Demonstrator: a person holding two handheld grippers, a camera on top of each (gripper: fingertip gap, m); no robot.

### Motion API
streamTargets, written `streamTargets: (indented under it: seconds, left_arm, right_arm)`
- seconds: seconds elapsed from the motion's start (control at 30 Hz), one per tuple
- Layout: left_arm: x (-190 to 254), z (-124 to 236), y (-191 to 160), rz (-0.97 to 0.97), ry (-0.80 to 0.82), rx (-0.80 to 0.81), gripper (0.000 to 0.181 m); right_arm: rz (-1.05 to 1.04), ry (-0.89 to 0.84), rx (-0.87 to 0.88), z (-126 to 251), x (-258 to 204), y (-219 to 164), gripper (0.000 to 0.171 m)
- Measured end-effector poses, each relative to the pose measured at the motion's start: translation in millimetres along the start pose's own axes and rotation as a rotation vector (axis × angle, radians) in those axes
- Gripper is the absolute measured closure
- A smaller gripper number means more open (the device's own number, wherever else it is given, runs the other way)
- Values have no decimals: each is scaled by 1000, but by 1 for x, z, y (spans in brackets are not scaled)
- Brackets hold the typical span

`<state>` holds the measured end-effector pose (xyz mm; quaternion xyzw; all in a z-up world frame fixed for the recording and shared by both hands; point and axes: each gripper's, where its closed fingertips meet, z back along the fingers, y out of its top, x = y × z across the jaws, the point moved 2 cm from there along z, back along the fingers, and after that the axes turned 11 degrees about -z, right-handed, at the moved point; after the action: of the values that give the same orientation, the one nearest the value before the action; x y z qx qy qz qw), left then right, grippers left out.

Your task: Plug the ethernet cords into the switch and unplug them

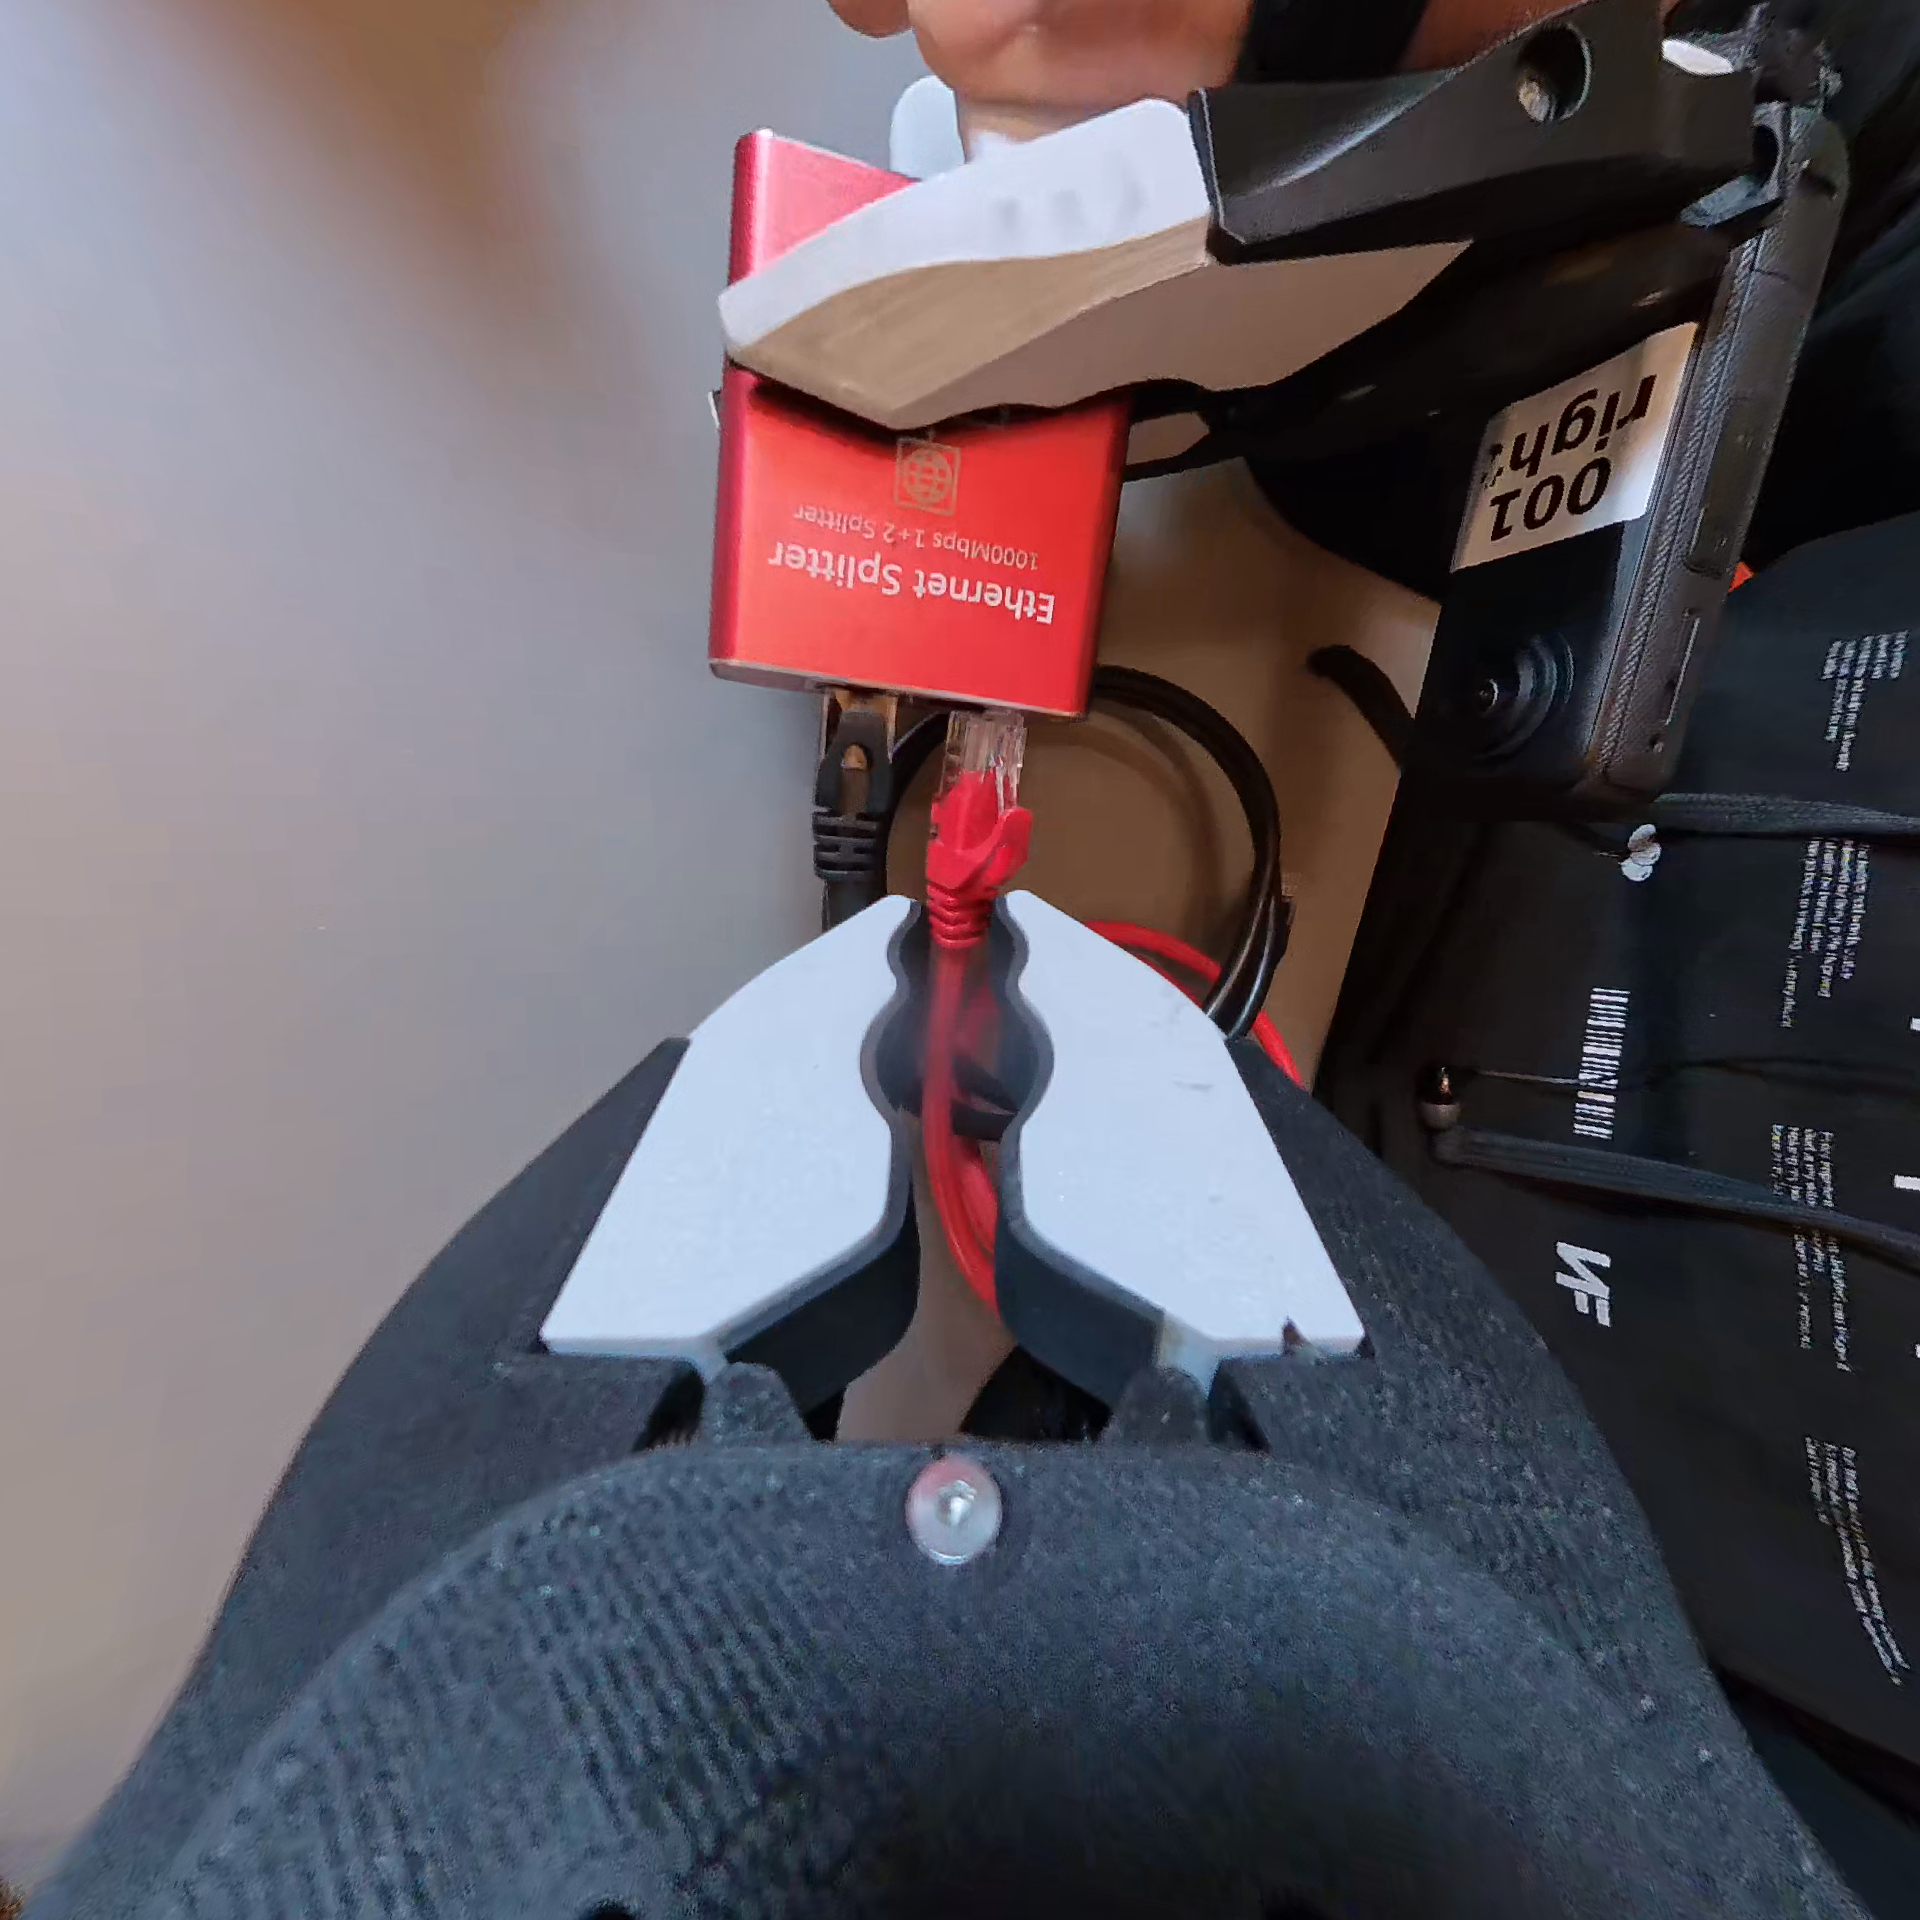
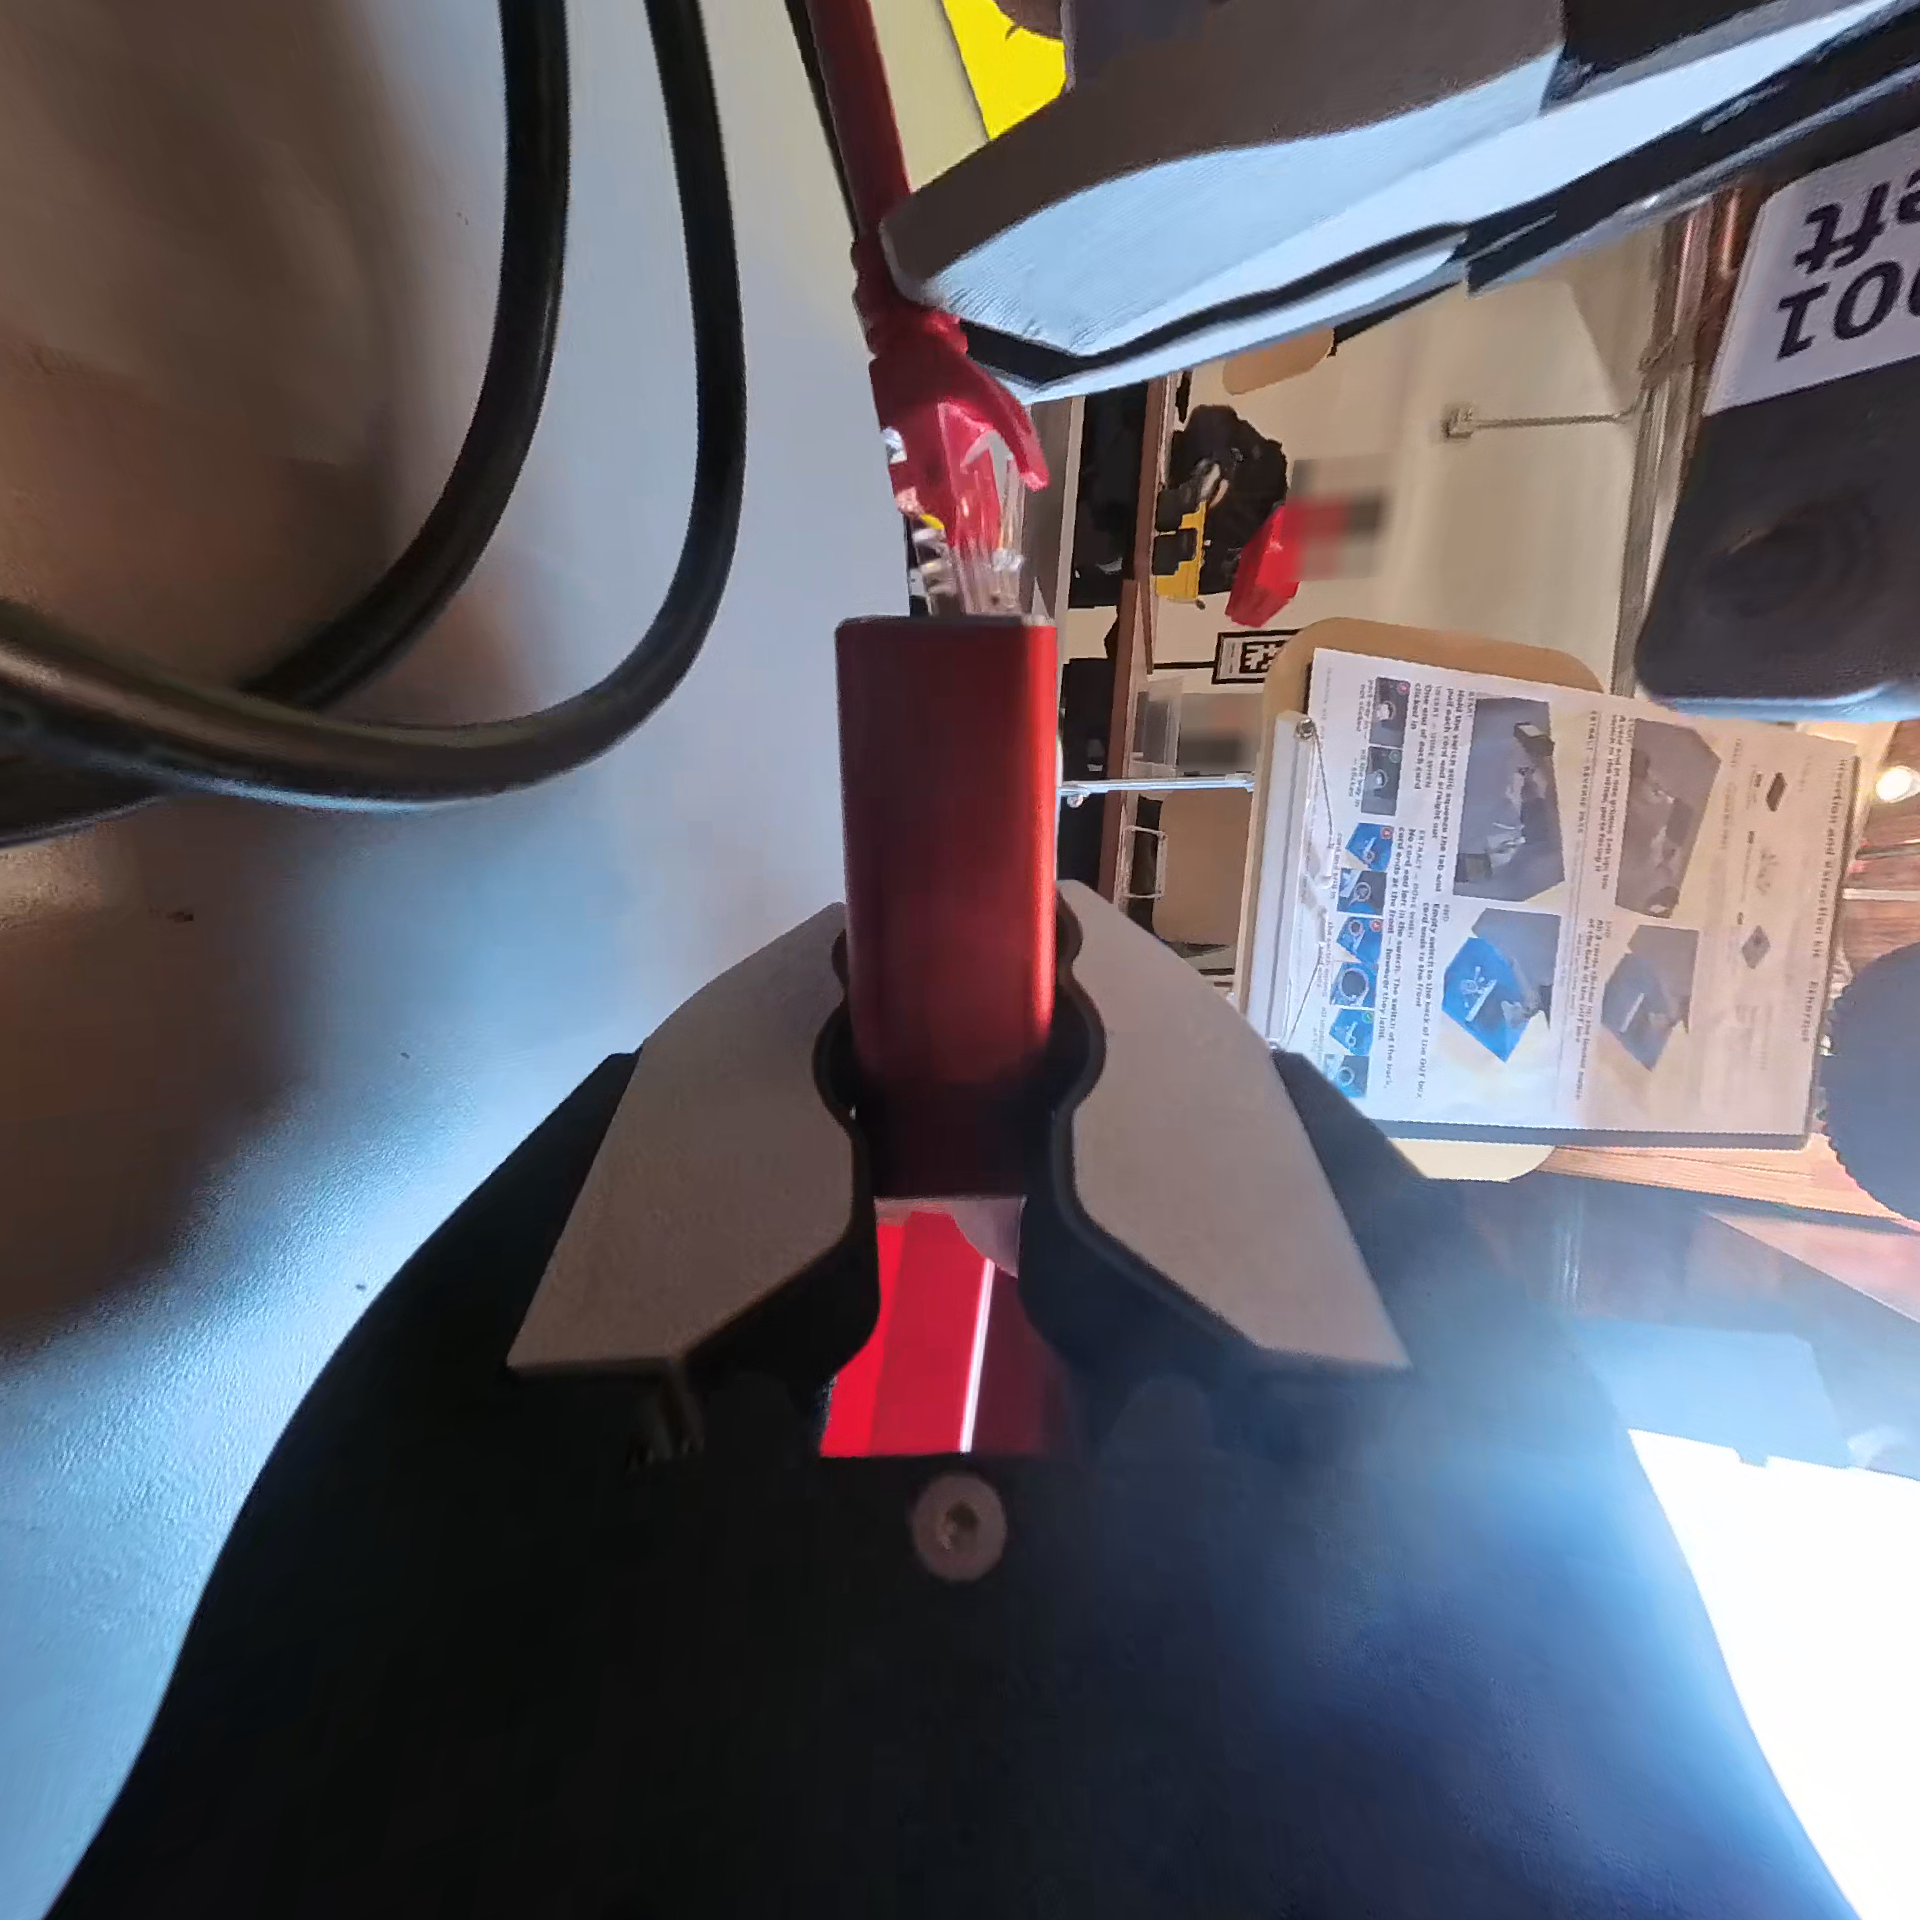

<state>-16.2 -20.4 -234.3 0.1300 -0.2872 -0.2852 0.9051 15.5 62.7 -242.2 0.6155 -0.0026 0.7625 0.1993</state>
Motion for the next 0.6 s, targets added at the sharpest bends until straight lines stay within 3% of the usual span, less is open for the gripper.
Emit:
streamTargets:
  seconds: [0.4, 0.6]
  left_arm:
    - [6, -11, -13, 124, -164, -113, 171]
    - [5, -17, -18, 162, -152, -171, 171]
  right_arm:
    - [100, -18, 125, 7, -12, 14, 142]
    - [126, -11, 138, 7, -16, 16, 142]
